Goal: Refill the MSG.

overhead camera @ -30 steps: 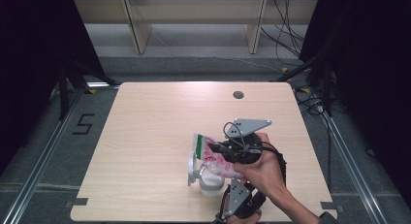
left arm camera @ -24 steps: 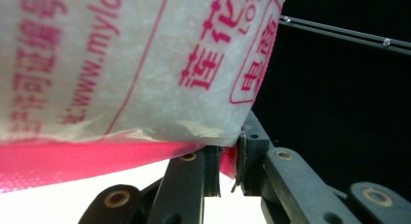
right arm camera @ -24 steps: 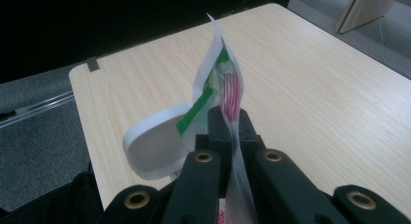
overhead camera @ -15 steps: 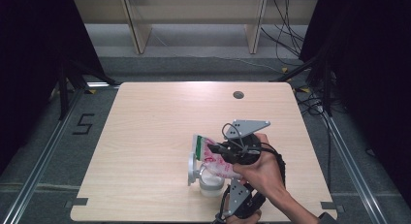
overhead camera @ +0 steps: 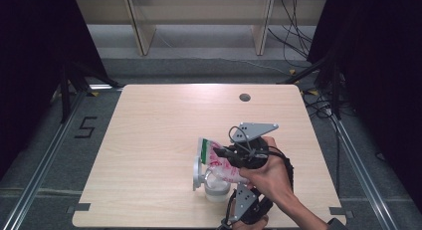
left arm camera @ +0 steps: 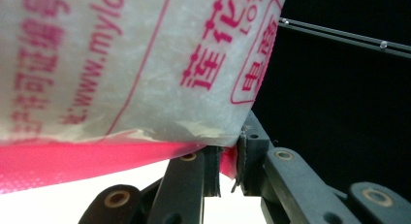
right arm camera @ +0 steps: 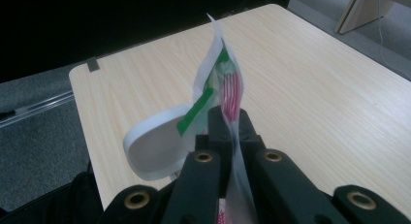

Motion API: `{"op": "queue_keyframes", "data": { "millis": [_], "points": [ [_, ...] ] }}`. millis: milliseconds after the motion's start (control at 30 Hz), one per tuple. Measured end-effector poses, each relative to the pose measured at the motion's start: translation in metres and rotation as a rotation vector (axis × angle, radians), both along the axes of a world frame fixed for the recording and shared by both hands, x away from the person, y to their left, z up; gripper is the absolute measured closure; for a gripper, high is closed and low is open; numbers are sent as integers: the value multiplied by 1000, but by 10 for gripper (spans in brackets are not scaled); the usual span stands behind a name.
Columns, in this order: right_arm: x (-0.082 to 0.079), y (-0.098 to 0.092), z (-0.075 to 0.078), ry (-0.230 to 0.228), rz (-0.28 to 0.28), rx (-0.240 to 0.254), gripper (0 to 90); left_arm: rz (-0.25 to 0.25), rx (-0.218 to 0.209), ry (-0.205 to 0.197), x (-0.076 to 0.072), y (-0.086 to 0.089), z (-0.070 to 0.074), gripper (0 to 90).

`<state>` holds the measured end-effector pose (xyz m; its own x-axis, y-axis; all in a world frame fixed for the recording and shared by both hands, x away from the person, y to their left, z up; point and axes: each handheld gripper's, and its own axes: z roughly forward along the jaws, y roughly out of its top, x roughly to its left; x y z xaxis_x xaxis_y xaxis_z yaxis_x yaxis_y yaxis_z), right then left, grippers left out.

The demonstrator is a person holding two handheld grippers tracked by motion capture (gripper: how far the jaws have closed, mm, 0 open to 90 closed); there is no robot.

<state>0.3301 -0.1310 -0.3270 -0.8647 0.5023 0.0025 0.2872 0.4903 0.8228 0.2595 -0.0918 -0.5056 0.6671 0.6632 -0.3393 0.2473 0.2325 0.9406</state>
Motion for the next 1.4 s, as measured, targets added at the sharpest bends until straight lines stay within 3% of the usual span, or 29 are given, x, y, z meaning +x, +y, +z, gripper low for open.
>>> {"op": "queue_keyframes", "data": {
  "millis": [267, 300, 400, 600, 633, 967, 1033, 1400],
  "points": [
    [0, -1, 2, -6, -8, -3, 900, -1, 7, -3, 0, 0, 1, 816],
    [0, -1, 2, -7, -6, -2, 900, -5, -14, -19, 1, -1, 0, 816],
    [-1, -1, 2, 7, -3, 3, 900, -11, 7, -22, 2, 0, 0, 816],
    [-1, -1, 3, 9, -6, 0, 900, -12, -24, -22, 2, -2, 1, 816],
    [-2, -1, 3, 13, -6, 2, 900, -13, 5, -27, 2, 0, 1, 816],
    [-1, -1, 4, -3, 2, 2, 900, -9, -29, -20, 2, -2, 2, 816],
    [-2, 0, 4, 11, 0, 1, 900, -15, -1, -25, 2, 0, 2, 816],
    [-3, 0, 4, 16, 2, 1, 900, -14, -7, -28, 2, 0, 1, 816]
  ]
}}
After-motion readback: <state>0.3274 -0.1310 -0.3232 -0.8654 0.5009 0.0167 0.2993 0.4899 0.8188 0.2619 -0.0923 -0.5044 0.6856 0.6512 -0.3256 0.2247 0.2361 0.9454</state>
